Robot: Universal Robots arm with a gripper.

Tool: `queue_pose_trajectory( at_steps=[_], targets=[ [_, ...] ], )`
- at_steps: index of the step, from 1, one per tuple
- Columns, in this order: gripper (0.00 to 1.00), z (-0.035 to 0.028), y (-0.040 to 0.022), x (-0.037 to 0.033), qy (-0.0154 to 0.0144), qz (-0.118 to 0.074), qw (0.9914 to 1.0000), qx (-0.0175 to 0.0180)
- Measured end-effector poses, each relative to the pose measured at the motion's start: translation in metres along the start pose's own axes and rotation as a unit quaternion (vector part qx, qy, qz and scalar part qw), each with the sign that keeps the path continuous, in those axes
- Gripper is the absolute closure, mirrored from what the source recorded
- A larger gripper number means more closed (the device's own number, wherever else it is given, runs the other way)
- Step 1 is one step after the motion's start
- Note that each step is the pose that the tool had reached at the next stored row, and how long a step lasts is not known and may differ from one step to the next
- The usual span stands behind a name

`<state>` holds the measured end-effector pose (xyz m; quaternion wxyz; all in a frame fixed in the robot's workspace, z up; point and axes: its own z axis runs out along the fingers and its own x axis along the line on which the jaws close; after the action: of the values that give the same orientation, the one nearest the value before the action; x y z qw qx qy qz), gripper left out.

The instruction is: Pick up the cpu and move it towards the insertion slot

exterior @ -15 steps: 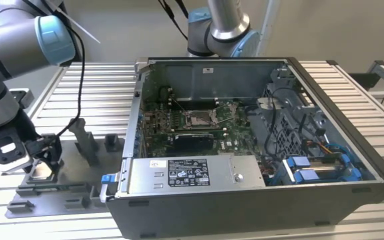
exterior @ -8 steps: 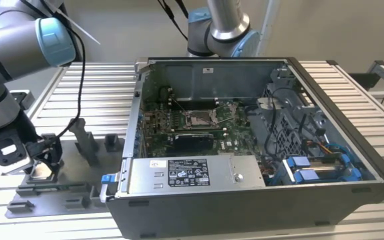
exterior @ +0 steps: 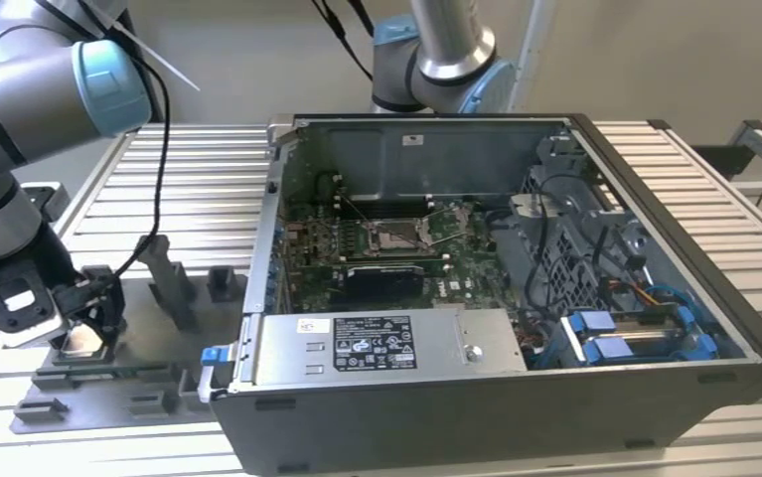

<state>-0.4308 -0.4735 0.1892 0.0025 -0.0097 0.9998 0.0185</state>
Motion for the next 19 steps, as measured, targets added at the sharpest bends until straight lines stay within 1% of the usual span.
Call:
queue_pose_trajectory(
  at_steps=[5, 6, 12, 14, 19],
  targets=[
    [0.00, 0.0001, 0.0000, 0.0000, -0.0001, 0.000, 1.00000, 0.0000],
    [1.00, 0.0001, 0.0000, 0.0000, 0.0000, 0.000, 1.00000, 0.0000],
    [1.00, 0.0002, 0.0000, 0.0000, 0.0000, 0.000, 1.00000, 0.0000],
    [1.00, -0.0015, 0.0001, -0.0001, -0.0005, 0.000, 1.00000, -0.0003],
    [1.00, -0.0221, 0.0008, -0.0001, 0.0000, 0.000, 1.00000, -0.0001]
  ],
)
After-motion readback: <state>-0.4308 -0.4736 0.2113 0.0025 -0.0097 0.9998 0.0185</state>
